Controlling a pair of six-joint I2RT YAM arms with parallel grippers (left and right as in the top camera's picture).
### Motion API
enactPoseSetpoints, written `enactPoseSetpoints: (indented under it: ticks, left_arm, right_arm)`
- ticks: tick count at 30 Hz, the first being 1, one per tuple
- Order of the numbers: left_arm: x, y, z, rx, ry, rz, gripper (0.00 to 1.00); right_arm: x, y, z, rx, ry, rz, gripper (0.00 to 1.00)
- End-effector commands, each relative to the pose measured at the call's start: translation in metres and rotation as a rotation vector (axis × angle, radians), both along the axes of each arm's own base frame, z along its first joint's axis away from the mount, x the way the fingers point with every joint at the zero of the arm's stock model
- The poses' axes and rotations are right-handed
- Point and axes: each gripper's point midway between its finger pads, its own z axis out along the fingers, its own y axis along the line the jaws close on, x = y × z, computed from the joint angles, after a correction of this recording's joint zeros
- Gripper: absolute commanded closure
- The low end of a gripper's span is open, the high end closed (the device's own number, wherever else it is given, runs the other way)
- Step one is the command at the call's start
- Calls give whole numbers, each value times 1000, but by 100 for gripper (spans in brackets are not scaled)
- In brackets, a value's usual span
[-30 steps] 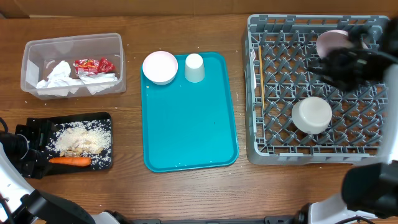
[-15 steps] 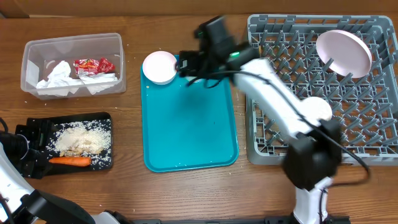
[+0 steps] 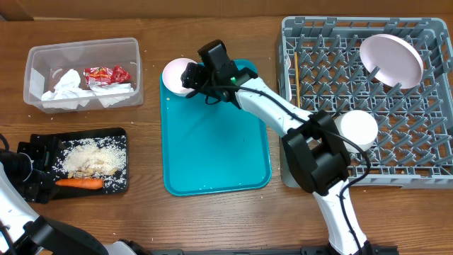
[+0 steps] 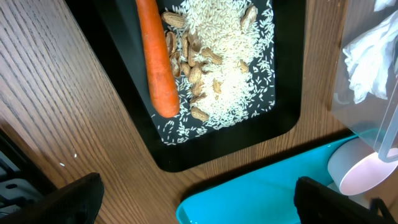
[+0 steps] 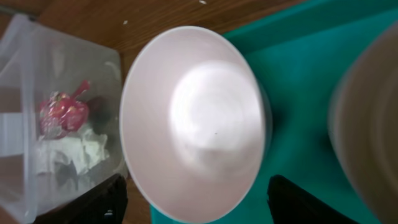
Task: Sort waste into correct bins and load items into the dishwasher rack
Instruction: 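Move the right gripper to the pink bowl and grasp its rim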
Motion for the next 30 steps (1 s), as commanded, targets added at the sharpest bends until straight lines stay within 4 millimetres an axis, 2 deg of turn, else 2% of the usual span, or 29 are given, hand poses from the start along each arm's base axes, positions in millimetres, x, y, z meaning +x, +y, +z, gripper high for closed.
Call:
enactPoseSetpoints:
  ticks: [1, 5, 7, 16, 20, 22, 23, 26, 27, 28, 30]
  left_arm:
    - [0, 0, -2, -10, 3, 15, 0]
    - [0, 0, -2, -10, 3, 15, 0]
    - [0, 0, -2, -10, 3, 15, 0]
    - [0, 0, -2, -10, 3, 15, 0]
    - [0, 0, -2, -10, 3, 15, 0]
    - [0, 0, -2, -10, 3, 15, 0]
    - [0, 0, -2, -10, 3, 15, 0]
    - [0, 0, -2, -10, 3, 15, 0]
    - [0, 0, -2, -10, 3, 15, 0]
    - [0, 0, -2, -10, 3, 15, 0]
    - [0, 0, -2, -10, 3, 15, 0]
  right_arm:
    - [4, 1, -12, 5, 22, -52, 27]
    - [2, -6, -27, -30, 53, -79, 32]
    - [-1, -9, -32, -48, 70, -82, 38]
    - [-24, -29, -53, -153, 182, -85, 85]
    - [-42, -43, -56, -218, 262, -83, 91]
    - [-53, -54, -51, -267, 307, -90, 93]
    - [-63, -69, -42, -333, 340, -109, 96]
    - [-84, -97, -18, -442, 385, -134, 96]
    - [-98, -112, -1, -491, 408, -137, 96]
    - [-106, -118, 9, -508, 413, -118, 96]
    - [-115, -123, 24, -528, 409, -71, 89]
